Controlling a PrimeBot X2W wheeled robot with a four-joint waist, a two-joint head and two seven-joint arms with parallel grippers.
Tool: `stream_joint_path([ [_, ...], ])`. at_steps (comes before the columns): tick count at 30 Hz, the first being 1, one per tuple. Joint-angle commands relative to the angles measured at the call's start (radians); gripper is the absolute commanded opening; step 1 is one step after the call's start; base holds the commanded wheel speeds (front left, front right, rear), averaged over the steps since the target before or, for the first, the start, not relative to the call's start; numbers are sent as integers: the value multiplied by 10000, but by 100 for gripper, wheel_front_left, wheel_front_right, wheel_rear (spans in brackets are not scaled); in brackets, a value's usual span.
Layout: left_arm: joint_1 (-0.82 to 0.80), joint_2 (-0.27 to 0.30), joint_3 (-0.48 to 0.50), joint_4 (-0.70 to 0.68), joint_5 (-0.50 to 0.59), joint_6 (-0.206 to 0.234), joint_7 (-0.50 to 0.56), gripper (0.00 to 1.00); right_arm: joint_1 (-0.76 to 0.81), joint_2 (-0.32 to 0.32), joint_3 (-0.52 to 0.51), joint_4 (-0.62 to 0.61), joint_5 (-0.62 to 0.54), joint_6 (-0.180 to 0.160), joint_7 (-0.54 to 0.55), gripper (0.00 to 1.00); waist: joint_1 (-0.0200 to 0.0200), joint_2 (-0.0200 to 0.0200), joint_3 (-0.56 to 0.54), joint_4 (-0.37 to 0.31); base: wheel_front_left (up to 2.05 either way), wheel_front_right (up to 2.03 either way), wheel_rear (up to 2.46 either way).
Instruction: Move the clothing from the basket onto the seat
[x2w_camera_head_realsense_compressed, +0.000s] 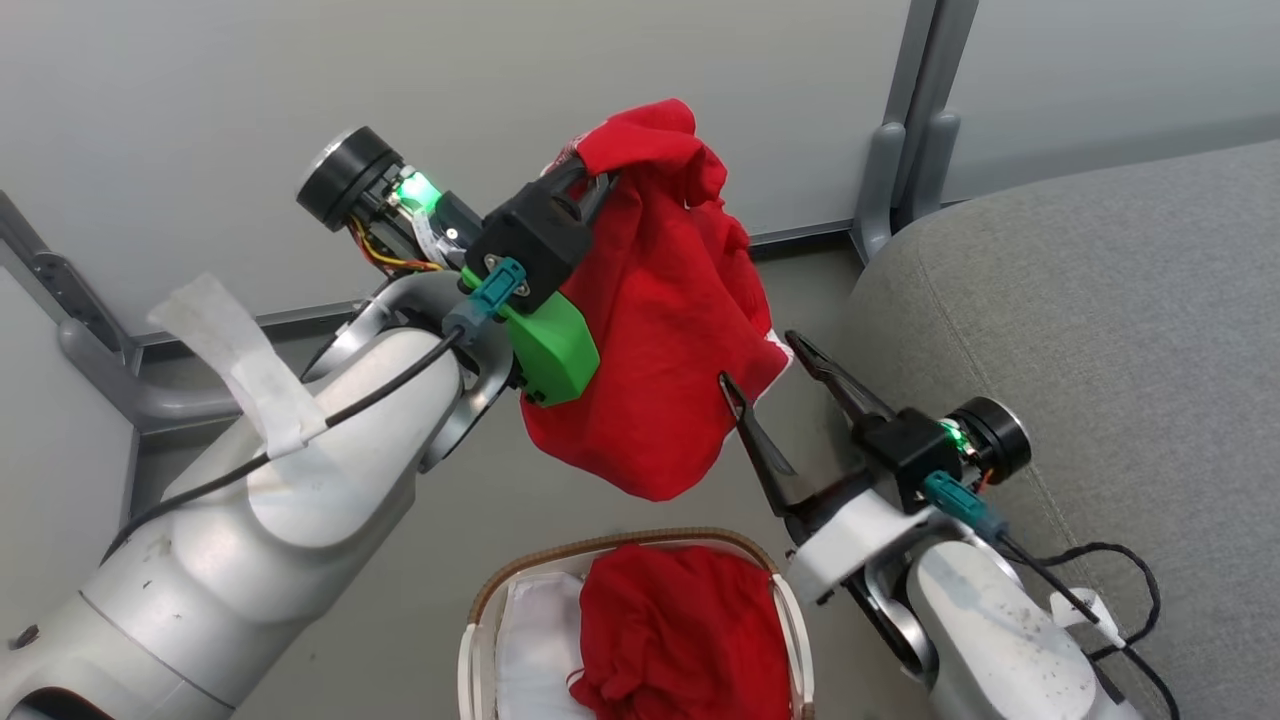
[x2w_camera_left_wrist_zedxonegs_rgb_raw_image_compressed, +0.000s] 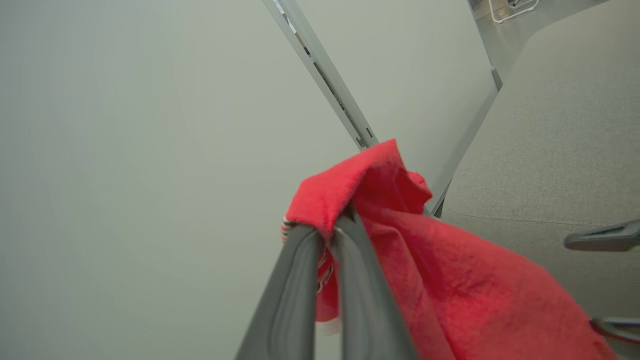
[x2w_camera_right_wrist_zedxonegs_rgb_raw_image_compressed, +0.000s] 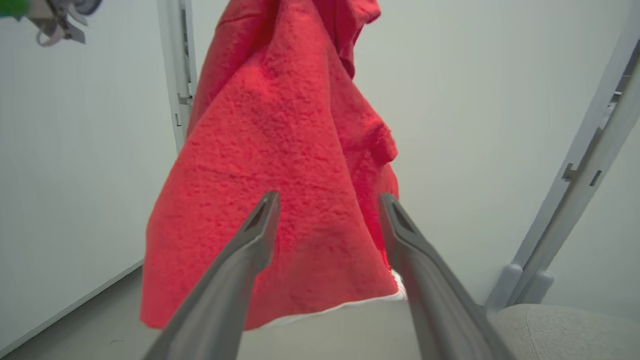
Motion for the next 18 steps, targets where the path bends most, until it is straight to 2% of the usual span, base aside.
stream_joint_path([
  [1, 109, -42, -24, -26, 63, -27, -20, 0, -299, -35, 181, 350, -152, -7, -19, 100, 1, 0, -23, 51, 0, 0, 0],
  [9, 165, -148, -319, -241, 101, -131, -38, 0, -1703, -521, 1480, 2156, 181, -8, -18, 100, 1, 0, -32, 210, 0, 0, 0],
  [18, 147, -219, -531, -620, 97, -160, 29, 0, -2869, -874, 2434, 2528, 1084, -8, -18, 100, 1, 0, 11, 287, 0, 0, 0],
])
